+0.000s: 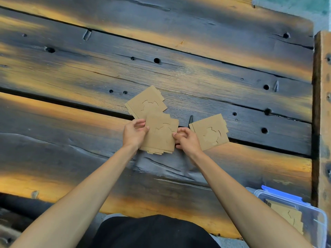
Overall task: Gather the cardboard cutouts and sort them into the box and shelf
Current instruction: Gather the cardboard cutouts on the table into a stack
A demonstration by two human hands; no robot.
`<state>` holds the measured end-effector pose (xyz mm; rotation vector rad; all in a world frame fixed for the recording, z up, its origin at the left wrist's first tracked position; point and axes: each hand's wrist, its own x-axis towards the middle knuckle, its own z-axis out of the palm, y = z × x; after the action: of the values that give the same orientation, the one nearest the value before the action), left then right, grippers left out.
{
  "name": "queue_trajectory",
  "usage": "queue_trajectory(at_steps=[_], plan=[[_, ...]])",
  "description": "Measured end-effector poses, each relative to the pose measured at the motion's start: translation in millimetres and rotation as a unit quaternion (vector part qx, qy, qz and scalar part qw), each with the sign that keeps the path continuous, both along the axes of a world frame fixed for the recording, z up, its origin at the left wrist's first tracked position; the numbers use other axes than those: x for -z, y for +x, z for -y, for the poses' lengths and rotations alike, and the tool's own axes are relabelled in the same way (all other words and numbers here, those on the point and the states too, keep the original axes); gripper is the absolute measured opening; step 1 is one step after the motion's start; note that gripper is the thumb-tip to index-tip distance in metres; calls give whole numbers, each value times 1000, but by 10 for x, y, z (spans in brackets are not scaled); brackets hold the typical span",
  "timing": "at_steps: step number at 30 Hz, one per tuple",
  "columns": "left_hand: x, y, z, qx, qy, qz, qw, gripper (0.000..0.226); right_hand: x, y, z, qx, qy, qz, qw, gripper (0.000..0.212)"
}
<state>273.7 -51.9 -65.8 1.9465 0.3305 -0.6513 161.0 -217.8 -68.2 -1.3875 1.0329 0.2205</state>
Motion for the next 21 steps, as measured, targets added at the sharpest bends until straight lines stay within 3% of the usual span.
queue_trajectory(at_steps=[3,8,15,18,21], plan=[[-35,189,3,20,30,24,999,33,-22,107,-22,2,3,6,1000,21],[-77,569,30,106,95,59,988,30,12,332,-140,38,1,-14,999,11],[-90,999,182,218,120,114,962,30,125,721,-332,131,-3,-66,989,15],[-52,1112,211,244,164,168,941,28,124,882,-393,145,-11,-78,986,15],[10,1189,223,263,178,170,933,30,152,1002,-432,154,-19,-90,984,13]])
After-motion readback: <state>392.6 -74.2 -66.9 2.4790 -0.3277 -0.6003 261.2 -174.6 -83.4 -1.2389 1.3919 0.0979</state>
